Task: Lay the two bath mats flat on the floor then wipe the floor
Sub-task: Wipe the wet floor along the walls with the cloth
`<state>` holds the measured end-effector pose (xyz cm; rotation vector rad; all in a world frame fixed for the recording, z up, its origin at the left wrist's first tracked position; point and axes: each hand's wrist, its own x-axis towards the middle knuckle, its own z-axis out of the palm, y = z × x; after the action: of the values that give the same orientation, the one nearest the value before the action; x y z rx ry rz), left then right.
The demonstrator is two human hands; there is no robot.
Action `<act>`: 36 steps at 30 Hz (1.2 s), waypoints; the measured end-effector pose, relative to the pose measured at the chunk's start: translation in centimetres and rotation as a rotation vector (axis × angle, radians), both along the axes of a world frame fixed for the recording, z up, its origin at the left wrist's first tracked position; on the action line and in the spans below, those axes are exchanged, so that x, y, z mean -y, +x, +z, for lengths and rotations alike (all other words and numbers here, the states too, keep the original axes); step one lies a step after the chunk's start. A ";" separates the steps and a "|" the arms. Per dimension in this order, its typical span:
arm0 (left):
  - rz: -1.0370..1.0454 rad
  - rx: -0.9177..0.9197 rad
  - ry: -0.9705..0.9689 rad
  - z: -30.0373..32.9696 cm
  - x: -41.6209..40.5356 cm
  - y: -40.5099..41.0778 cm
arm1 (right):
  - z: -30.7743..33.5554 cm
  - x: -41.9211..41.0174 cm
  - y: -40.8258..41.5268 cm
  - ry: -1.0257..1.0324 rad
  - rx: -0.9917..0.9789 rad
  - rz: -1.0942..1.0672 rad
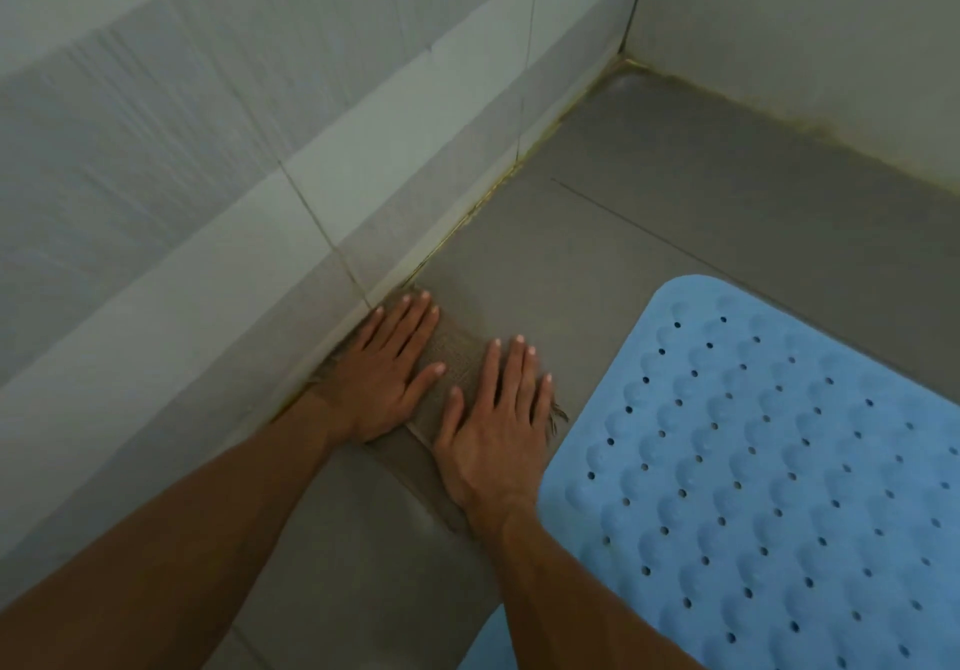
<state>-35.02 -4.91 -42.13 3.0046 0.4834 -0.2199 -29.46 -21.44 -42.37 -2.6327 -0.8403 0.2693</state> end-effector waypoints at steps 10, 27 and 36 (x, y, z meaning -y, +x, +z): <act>0.042 -0.106 0.077 0.3 0.4 0.7 | -1.4 0.7 1.6 0.087 0.043 0.268; 0.110 0.015 -0.074 -0.1 0.4 30.1 | -1.0 -0.1 31.8 0.039 0.054 0.213; 0.123 -0.007 -0.057 -0.6 1.5 36.8 | -0.6 1.8 38.7 0.002 0.067 0.250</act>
<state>1.75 -6.41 -42.71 2.9075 0.6482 -0.2314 9.25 -23.21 -42.97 -2.5452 -1.1939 0.2456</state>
